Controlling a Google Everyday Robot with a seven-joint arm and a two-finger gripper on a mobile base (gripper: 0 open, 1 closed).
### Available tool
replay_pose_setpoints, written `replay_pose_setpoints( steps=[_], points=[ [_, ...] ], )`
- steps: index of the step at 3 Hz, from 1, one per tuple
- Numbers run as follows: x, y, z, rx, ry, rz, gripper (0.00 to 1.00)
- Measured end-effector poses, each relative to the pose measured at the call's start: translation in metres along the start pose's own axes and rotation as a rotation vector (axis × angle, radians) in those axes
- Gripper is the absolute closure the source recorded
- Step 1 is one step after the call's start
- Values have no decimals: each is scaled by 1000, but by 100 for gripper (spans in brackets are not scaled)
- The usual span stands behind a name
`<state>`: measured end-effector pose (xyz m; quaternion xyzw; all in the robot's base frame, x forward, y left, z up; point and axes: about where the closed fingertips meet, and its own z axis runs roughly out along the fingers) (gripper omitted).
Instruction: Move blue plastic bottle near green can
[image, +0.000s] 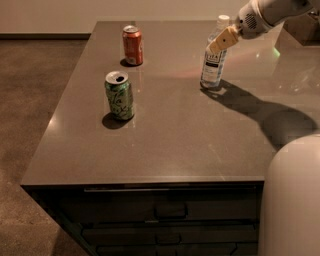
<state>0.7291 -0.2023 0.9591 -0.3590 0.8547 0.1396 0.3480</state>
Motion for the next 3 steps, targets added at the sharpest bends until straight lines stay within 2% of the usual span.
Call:
replay_pose_setpoints(
  steps=[1, 2, 3],
  points=[
    [-16, 26, -1, -53, 3, -59, 72],
    [-40, 63, -6, -121, -5, -159, 95],
    [-57, 104, -7, -186, 10, -296, 100]
  ],
)
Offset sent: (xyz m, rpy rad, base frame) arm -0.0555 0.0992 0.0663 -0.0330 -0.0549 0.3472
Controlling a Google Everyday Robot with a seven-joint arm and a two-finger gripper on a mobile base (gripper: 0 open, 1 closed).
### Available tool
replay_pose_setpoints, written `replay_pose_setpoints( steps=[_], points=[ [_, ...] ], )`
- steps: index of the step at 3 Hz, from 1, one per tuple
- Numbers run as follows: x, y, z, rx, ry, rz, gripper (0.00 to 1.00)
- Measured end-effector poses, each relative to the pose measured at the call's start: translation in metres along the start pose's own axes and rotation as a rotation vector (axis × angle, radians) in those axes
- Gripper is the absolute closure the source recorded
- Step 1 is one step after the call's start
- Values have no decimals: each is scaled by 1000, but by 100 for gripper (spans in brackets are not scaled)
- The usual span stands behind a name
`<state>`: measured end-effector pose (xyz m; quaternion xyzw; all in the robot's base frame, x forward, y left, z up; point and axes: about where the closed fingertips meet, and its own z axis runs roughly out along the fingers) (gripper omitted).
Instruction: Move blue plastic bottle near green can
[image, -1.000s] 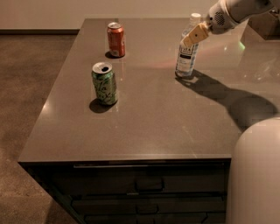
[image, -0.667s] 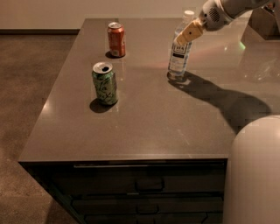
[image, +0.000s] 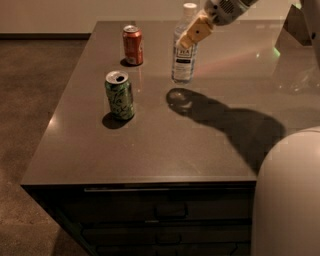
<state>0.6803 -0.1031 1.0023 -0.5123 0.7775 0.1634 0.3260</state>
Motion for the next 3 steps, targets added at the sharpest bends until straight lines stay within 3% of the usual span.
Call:
replay_pose_setpoints(
  steps=[1, 3],
  points=[
    [-14, 31, 9, -59, 22, -115, 100],
    [-19, 76, 34, -151, 5, -253, 100]
  ],
)
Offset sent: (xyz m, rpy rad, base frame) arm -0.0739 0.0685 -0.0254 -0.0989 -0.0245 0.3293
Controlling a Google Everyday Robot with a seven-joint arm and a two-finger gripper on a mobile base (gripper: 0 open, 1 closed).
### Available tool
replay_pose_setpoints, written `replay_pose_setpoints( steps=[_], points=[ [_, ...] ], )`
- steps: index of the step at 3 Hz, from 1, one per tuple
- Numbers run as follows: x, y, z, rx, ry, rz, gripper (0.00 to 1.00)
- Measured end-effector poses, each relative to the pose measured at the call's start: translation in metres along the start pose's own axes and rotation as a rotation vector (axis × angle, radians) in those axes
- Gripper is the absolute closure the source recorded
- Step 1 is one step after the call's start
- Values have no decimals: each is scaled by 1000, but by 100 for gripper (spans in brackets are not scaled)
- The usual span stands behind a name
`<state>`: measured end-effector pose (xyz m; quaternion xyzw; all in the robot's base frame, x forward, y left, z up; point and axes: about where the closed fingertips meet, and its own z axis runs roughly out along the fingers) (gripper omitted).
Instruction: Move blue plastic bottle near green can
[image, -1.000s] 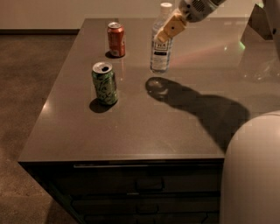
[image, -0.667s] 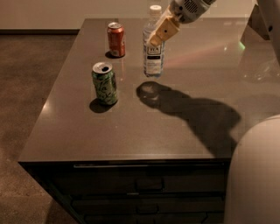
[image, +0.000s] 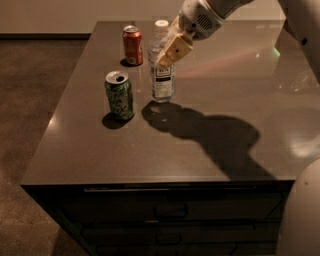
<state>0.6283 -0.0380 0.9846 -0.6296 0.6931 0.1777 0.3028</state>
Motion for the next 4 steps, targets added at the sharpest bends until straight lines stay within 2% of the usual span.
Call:
replay_pose_setpoints(
  steps=[1, 2, 4],
  points=[
    [-2, 13, 14, -23, -27, -39, 84],
    [0, 21, 24, -37, -41, -55, 62],
    [5, 21, 33, -44, -44, -52, 15]
  ],
)
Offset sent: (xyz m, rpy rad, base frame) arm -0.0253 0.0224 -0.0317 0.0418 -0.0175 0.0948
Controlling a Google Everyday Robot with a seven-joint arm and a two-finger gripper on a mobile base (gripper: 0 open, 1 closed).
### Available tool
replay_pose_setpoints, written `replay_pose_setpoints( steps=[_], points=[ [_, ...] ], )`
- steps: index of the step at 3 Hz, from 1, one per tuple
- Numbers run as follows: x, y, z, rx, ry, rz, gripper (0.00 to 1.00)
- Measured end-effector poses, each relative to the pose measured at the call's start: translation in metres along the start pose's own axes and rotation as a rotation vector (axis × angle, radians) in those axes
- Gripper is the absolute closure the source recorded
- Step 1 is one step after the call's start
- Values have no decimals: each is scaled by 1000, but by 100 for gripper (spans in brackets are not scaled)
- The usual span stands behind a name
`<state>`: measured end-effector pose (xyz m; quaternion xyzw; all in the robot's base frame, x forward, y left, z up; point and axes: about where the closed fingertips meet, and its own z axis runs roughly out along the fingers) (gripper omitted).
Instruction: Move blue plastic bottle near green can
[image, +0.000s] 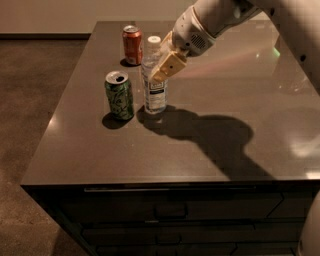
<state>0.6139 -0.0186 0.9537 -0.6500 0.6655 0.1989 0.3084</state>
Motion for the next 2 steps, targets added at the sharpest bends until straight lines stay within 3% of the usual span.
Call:
replay_pose_setpoints(
  steps=[1, 2],
  points=[
    [-1, 0, 2, -3, -1, -1, 0],
    [-1, 0, 2, -3, -1, -1, 0]
  ],
)
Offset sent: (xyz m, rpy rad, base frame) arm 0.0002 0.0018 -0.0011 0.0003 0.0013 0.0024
